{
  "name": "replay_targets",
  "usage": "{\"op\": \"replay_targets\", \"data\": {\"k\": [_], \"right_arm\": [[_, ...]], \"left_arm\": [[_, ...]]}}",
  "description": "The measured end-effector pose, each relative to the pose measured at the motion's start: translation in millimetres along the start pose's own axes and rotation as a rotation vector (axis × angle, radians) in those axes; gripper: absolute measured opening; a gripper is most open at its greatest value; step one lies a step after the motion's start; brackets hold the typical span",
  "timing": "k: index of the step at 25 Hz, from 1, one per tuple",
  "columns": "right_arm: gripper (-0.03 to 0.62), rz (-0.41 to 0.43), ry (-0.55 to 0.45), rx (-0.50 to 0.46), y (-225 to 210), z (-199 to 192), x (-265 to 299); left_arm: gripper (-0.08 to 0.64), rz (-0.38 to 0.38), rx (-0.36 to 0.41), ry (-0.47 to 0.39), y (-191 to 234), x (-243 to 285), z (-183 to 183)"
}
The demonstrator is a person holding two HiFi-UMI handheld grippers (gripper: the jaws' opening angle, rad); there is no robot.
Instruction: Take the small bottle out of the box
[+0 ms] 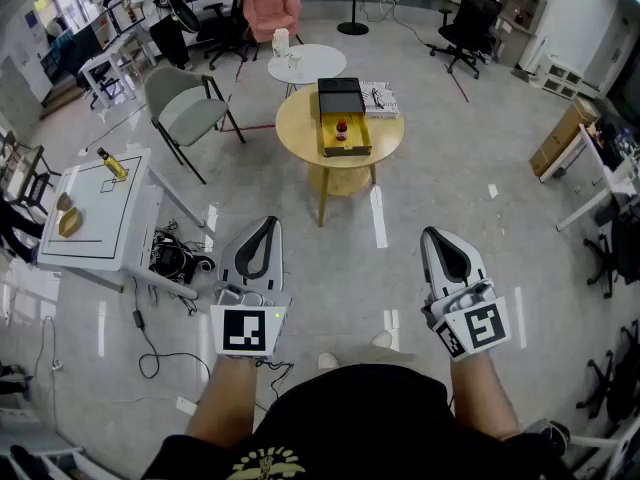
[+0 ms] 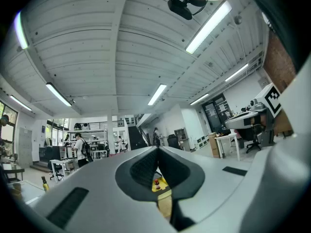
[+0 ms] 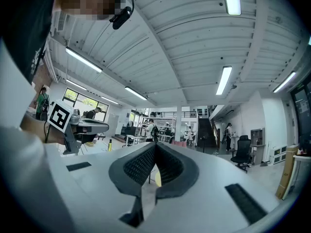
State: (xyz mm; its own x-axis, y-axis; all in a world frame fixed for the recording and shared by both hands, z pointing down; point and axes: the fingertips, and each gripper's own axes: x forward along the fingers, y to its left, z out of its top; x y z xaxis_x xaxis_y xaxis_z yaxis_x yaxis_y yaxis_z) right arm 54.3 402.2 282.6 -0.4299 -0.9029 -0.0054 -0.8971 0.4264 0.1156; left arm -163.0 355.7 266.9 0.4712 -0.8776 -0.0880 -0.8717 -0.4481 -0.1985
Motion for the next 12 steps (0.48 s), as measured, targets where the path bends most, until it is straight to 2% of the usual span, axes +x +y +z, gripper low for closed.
{"op": "replay_targets", "data": {"k": [5, 12], "right_arm": [[0.014, 0.002, -0.010, 0.008, 9, 4, 2], [0.014, -0.012, -0.035, -0.010, 6, 7, 8]], "left_arm": [[0.014, -0.019, 0.005, -0.003, 3, -3, 0], [0.014, 0.004, -0.003, 0.002, 16, -2, -7]]}}
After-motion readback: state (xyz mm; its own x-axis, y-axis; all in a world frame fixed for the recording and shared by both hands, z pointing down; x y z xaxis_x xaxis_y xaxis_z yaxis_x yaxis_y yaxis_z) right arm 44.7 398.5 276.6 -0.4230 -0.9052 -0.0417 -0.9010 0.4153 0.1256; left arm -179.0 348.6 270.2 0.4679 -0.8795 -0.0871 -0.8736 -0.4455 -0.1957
